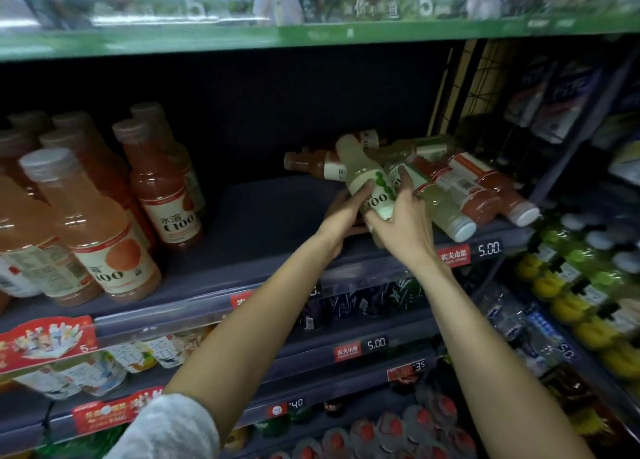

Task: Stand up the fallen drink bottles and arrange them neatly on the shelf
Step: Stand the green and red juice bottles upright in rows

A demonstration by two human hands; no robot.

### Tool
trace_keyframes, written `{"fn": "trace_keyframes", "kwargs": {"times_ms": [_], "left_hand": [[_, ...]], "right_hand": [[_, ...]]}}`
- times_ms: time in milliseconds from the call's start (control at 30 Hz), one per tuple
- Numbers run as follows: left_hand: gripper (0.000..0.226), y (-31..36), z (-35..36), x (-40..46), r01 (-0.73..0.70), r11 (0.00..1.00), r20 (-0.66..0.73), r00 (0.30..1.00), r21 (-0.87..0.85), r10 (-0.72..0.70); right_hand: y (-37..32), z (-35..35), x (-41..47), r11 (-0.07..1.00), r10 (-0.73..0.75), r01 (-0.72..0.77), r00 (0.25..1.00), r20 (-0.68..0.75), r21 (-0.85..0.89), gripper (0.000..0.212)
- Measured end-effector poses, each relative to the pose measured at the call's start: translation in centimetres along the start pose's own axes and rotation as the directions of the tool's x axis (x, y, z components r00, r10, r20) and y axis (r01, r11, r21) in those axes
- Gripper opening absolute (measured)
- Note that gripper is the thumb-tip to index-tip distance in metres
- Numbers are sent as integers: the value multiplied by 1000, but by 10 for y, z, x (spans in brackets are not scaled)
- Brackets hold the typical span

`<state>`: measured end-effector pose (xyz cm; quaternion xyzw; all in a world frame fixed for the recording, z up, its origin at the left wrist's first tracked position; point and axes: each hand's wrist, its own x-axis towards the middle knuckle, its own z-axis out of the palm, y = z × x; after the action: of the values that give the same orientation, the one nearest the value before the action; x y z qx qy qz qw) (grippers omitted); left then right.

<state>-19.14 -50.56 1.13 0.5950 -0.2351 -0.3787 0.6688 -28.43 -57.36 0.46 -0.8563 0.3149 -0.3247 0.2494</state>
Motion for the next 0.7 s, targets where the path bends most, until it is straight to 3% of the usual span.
{"fn": "trace_keyframes", "kwargs": {"times_ms": [100,233,333,400,600,700], "left_hand": [[41,4,-17,-15,-150,988,-109,983,-35,145],[52,7,-49,-30,-310,950,-222,923,51,313],[65,4,-74,-44,-419,875,-281,833,242,477],[72,-3,-89,-56,-459,774,-263,758,437,597],[76,-10,-129,-87,-318,563,-344,538,763,770],[73,-9,-144,-96,-195,439,-342,388,877,856]], "right_hand": [[-11,11,-7,975,-31,34,999,-14,219,87],[-33,32,-9,891,-81,58,996,33,449,78],[-50,47,-11,852,-145,84,986,79,516,75],[-60,58,-16,855,-175,96,978,110,509,71],[-86,92,-28,840,-315,151,918,242,521,74],[-99,105,-31,821,-380,181,881,281,542,72]]}}
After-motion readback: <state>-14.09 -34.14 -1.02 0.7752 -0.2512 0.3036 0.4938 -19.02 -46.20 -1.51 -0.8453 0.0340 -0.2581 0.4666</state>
